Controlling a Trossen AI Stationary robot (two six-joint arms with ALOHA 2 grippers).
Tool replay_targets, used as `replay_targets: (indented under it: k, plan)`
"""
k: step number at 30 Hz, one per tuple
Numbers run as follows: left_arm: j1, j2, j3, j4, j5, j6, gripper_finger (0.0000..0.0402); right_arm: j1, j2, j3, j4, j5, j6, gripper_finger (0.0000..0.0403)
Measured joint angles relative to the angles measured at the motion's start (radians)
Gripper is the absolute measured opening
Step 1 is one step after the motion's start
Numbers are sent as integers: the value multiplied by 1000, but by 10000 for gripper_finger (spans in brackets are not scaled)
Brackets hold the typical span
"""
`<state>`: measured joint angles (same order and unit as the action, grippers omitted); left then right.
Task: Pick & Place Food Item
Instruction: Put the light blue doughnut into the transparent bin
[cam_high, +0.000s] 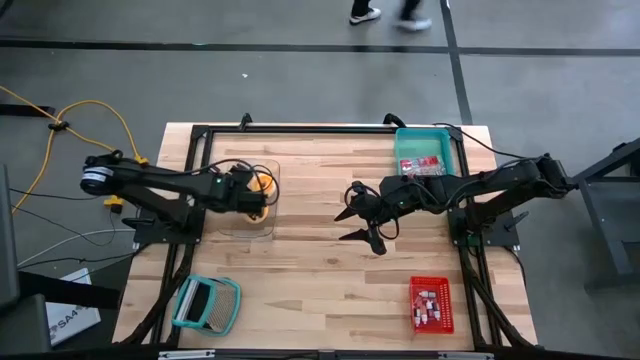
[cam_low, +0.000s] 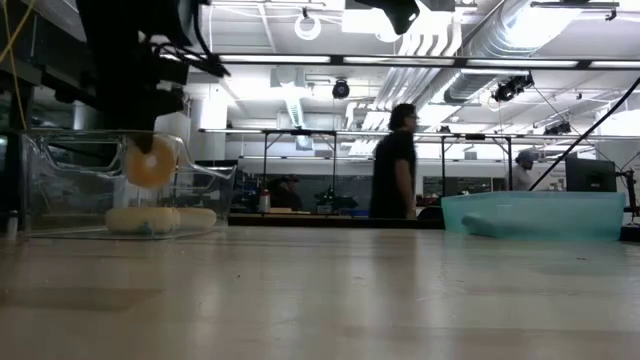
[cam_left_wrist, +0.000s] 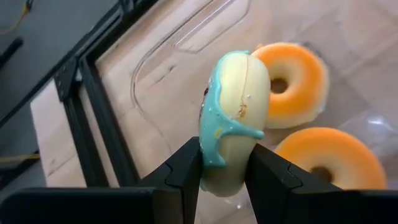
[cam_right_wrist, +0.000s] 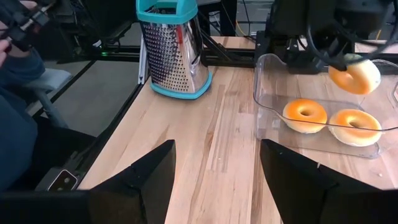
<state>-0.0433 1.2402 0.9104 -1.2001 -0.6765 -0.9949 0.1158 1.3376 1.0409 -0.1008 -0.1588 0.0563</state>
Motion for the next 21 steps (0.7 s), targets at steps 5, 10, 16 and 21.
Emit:
replay_targets:
  k: [5,10,16,21]
  plan:
    - [51,47,0,-4,47,-8,105,0,0,0,1,3,0,223]
    - [90,73,0,-3,119,-9,105,0,0,0,1,3,0,223]
    - [107,82,0,1,149,-8,105,0,0,0,2,3,0,223]
    - [107,82,0,12,150,-1,105,0,0,0,2,3,0,223]
